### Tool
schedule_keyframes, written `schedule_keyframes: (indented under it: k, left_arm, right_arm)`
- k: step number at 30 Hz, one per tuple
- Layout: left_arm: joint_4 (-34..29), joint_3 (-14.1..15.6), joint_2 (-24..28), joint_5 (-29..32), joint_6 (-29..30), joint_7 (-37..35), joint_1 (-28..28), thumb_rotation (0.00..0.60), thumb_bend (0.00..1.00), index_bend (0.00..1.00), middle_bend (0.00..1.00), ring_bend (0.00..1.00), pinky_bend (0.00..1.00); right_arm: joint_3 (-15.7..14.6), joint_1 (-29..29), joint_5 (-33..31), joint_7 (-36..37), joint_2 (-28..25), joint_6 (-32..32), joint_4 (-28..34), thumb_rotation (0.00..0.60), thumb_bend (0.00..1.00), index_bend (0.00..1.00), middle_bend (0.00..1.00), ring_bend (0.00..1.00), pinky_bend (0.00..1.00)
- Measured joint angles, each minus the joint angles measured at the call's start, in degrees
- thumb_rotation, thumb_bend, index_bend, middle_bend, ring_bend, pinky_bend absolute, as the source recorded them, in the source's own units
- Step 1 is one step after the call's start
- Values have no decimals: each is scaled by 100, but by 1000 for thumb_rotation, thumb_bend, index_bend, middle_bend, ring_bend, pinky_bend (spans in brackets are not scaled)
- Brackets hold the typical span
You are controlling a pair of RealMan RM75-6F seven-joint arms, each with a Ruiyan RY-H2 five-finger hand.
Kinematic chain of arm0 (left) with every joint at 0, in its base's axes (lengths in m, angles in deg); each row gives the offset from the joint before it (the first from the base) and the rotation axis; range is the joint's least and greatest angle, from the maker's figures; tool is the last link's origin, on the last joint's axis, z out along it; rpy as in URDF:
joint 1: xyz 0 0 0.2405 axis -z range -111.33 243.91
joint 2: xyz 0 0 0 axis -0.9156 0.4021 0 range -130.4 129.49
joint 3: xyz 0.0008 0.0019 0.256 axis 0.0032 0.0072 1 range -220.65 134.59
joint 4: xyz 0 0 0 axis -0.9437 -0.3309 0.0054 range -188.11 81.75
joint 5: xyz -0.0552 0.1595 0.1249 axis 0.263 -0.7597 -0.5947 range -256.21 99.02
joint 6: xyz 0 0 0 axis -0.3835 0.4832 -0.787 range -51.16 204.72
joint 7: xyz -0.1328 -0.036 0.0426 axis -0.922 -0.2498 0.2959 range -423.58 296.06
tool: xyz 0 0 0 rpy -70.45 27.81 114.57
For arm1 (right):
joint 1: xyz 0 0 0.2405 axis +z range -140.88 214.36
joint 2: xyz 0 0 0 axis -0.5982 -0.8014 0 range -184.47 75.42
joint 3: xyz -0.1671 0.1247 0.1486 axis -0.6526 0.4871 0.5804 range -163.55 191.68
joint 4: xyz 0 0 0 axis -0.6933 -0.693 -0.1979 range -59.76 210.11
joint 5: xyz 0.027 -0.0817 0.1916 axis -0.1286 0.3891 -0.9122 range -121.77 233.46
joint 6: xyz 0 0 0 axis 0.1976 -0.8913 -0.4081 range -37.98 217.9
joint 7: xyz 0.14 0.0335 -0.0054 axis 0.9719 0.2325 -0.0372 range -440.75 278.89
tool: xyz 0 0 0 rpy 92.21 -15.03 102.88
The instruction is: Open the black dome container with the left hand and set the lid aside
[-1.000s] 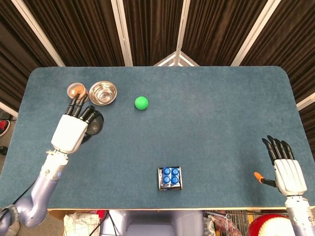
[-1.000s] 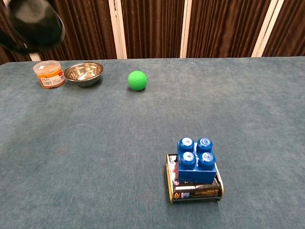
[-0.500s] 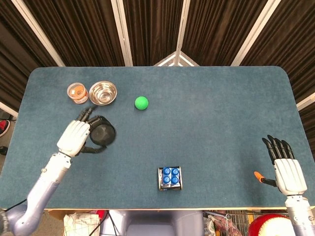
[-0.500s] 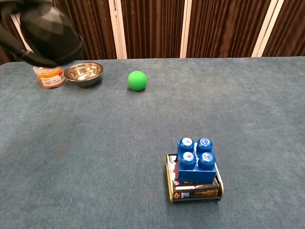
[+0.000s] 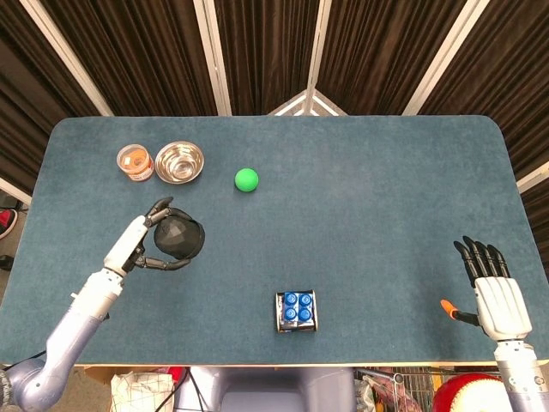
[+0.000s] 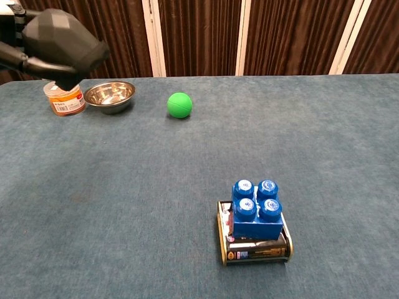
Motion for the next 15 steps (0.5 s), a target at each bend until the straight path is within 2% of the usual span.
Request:
schedule_keyframes:
  k: [2, 6, 9, 12, 15]
  left_arm:
    - [222, 57, -178, -149, 239, 718, 4, 600, 382, 462, 423, 0, 0]
    - [807, 173, -669, -347, 721, 2825, 34, 600, 382, 462, 422, 0, 0]
    - [1290, 238, -1090, -368, 969, 4068, 93, 600, 381, 462, 419, 0, 0]
    - [1640, 278, -1427, -310, 1070, 4752, 174, 600, 372, 461, 415, 0, 0]
    - [1899, 310, -1771, -144, 1053, 4883, 302, 600, 366, 460, 406, 0, 0]
  right_arm:
    - [-2, -1, 0, 20, -5, 1, 2, 600, 185, 31, 0, 0, 0]
    - [7, -3, -20, 54, -22, 0, -1, 600, 185, 32, 0, 0, 0]
    - [11, 6, -36, 70, -29, 21, -15, 600, 185, 31, 0, 0, 0]
    - [14, 13, -43, 80, -31, 35, -24, 600, 184, 31, 0, 0, 0]
    - [5, 9, -55, 111, -29, 48, -40, 600, 184, 31, 0, 0, 0]
